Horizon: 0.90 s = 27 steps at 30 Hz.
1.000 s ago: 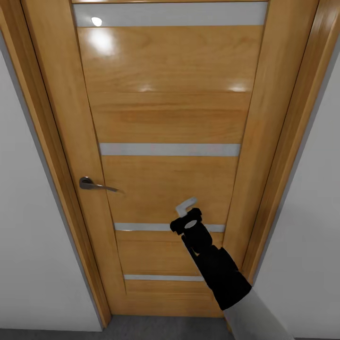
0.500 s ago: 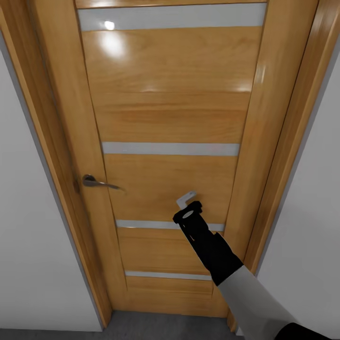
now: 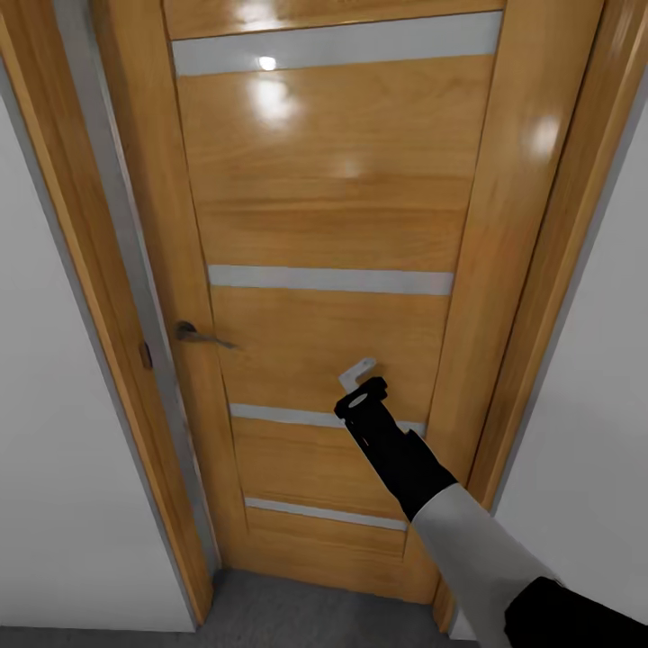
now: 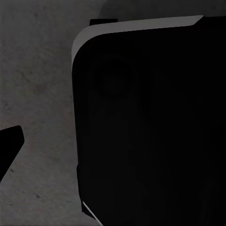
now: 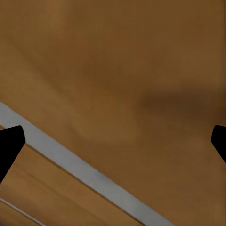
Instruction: Move the two storage containers from the living room to the garage. In the garage, place one container on the floor and stack the other container on top of it (either order is fine).
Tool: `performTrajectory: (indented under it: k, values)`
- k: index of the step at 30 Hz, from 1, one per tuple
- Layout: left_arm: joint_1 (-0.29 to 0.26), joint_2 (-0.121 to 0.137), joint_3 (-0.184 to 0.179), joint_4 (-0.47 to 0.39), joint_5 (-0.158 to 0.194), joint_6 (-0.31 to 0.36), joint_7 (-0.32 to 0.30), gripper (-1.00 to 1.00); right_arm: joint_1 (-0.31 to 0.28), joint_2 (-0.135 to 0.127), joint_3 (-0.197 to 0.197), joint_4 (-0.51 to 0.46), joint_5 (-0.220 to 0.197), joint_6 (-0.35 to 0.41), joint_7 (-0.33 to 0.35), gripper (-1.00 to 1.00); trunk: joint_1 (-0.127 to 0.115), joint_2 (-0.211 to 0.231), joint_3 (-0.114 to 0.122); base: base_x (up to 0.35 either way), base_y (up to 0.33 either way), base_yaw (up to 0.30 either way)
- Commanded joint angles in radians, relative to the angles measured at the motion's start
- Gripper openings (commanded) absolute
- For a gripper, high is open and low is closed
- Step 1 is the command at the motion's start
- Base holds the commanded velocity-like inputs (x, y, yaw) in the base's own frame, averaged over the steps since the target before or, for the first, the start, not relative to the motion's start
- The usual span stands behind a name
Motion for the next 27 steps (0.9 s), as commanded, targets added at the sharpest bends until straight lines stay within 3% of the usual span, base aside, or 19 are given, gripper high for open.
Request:
performTrajectory:
  k: [1,9,15,18,21,27]
  values:
    - [0.000,0.000,-0.001,-0.001,-0.001,-0.001,0.000,1.00,-0.002,0.000,0.002,0.002,0.004,0.004,-0.011,1.00,0.000,0.000,-0.001,0.000,0.000,0.000]
    - [0.000,0.000,-0.001,-0.001,-0.001,-0.001,0.000,1.00,-0.004,0.000,0.006,-0.077,0.000,0.014,-0.008,1.00,0.000,0.000,-0.001,0.000,0.000,0.000]
    - [0.000,0.000,-0.001,-0.001,-0.001,-0.001,0.000,1.00,-0.004,0.000,0.022,-0.073,-0.005,0.007,-0.002,1.00,0.000,0.000,-0.001,0.000,0.000,0.000]
    - [0.000,0.000,-0.001,-0.001,-0.001,-0.001,0.000,1.00,-0.004,0.000,0.027,-0.064,-0.033,0.003,-0.001,1.00,0.000,0.000,-0.001,0.000,0.000,0.000]
    - [0.000,0.000,0.000,-0.001,0.000,-0.001,0.000,1.00,-0.005,0.000,0.061,-0.056,-0.084,0.001,-0.001,1.00,0.000,0.000,-0.001,0.000,0.000,0.000]
    - [0.000,0.000,0.000,-0.001,-0.001,-0.001,0.000,1.00,-0.004,0.000,0.078,-0.061,-0.099,-0.005,0.003,1.00,0.000,0.000,-0.001,0.000,0.000,0.000]
